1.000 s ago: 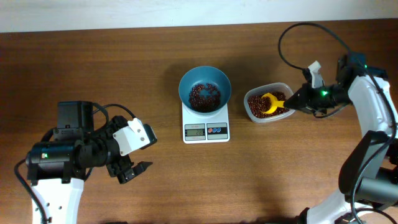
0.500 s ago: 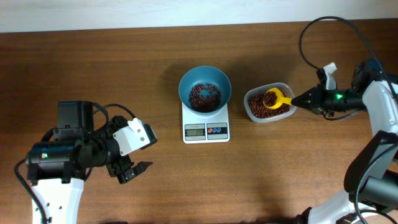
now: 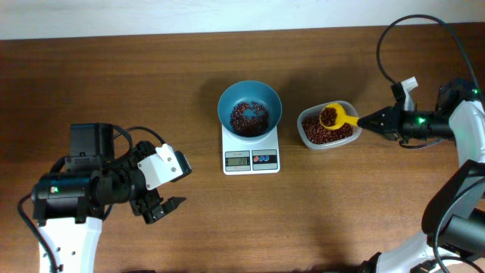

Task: Scoop item into bowl and weigh 50g on scale
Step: 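Lift the filled scoop out of the tub, then carry the scoop left over the teal bowl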

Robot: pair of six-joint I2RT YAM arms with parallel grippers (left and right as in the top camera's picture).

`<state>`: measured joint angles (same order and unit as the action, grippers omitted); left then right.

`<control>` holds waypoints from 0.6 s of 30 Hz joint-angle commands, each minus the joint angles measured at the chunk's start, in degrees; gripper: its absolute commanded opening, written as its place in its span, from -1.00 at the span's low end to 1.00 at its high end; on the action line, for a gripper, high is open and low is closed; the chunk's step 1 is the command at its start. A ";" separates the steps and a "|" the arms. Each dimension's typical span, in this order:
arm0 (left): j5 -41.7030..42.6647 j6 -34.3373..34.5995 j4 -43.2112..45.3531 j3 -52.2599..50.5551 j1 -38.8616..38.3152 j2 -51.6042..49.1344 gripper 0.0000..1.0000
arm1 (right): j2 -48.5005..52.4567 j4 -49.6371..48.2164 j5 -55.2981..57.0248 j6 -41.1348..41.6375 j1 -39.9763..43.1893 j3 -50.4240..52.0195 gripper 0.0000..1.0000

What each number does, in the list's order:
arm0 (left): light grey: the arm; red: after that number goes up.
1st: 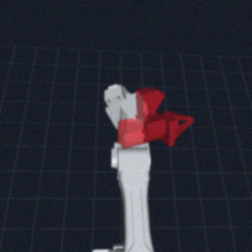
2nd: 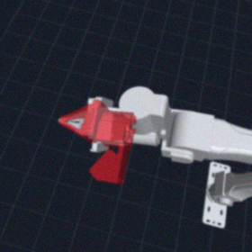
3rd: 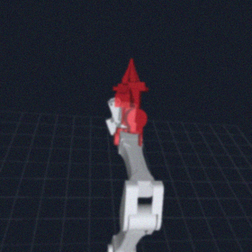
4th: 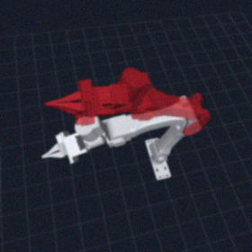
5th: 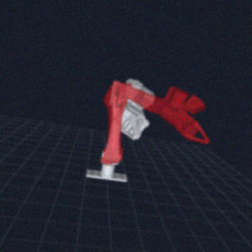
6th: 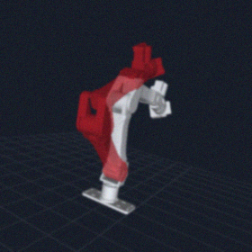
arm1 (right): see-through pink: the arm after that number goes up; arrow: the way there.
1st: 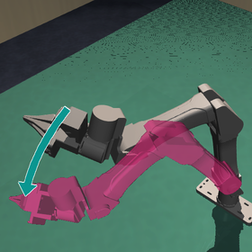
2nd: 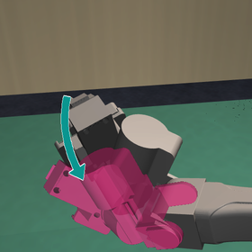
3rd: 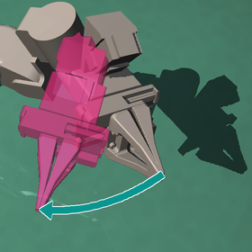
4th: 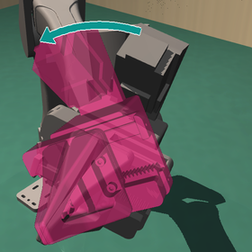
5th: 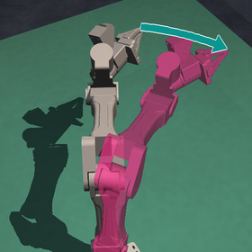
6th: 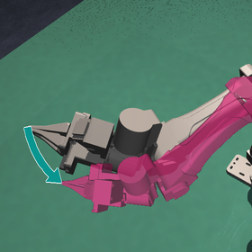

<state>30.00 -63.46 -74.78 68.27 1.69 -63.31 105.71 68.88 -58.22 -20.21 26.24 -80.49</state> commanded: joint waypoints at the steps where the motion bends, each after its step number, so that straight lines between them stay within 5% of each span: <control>1: 0.20 -0.92 -0.11 1.16 0.35 0.55 0.97 | 0.52 0.20 -4.17 -2.29 1.97 0.35 -0.92; 18: 0.20 -0.92 -0.11 1.16 0.35 0.55 0.97 | 0.31 7.52 -12.33 -6.60 2.16 -0.13 -0.92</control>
<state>30.00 -63.46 -74.76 68.27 1.69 -63.31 105.71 76.25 -67.61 -25.21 29.26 -80.49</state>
